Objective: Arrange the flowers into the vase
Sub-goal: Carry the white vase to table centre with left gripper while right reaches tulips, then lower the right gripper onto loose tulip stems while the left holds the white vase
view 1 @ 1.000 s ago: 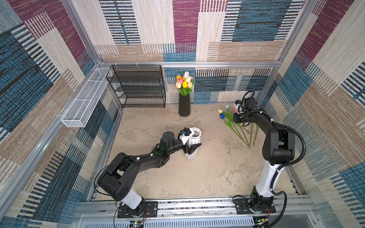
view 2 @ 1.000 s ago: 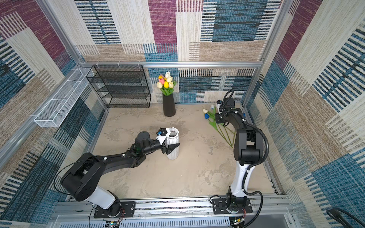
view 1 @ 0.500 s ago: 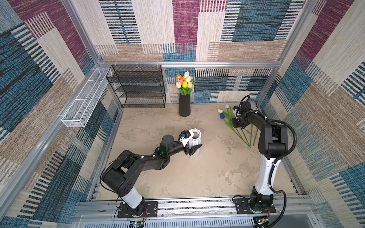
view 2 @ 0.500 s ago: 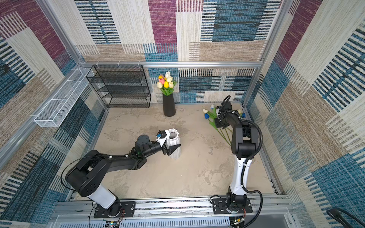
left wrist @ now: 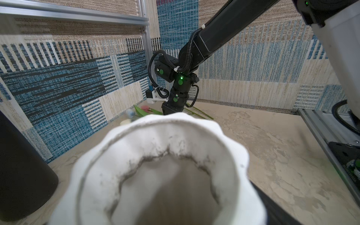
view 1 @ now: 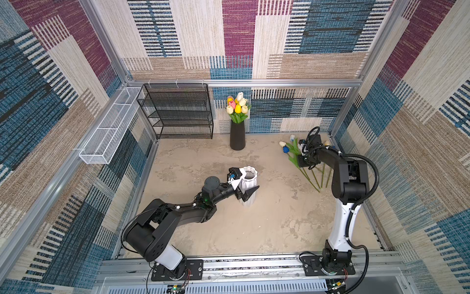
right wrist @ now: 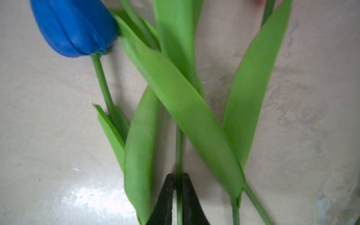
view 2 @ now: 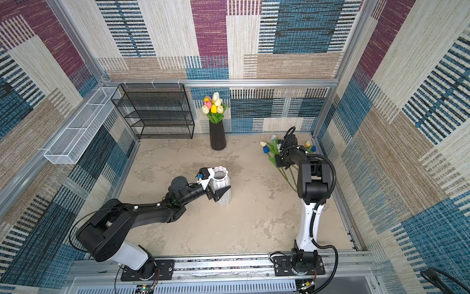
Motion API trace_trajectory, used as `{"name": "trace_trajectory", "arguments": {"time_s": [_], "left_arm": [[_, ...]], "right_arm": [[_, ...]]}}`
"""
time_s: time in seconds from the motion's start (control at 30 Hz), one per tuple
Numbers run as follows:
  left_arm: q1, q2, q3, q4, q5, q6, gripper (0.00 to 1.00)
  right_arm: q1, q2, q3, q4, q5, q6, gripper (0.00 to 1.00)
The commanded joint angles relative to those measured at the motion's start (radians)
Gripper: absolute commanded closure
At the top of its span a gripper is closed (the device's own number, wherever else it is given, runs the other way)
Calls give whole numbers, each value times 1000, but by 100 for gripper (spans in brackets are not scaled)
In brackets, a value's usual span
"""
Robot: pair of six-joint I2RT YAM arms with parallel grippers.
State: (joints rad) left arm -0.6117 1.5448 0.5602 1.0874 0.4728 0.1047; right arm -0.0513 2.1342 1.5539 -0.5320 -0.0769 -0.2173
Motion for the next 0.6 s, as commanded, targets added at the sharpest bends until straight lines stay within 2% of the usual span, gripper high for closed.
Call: {"name": "trace_trajectory", "arguments": {"time_s": [0.0, 0.13, 0.3, 0.57], "left_arm": [[-2, -32, -3, -7, -22, 26, 0], [-1, -66, -14, -29, -32, 35, 0], [-2, -121, -32, -57, -42, 39, 0], [-2, -213, -45, -107, -41, 29, 0]], "right_arm": [[1, -48, -18, 31, -29, 4, 92], [9, -117, -52, 52, -60, 17, 99], [19, -210, -98, 62, -86, 29, 100], [20, -375, -147, 101, -263, 80, 100]]}}
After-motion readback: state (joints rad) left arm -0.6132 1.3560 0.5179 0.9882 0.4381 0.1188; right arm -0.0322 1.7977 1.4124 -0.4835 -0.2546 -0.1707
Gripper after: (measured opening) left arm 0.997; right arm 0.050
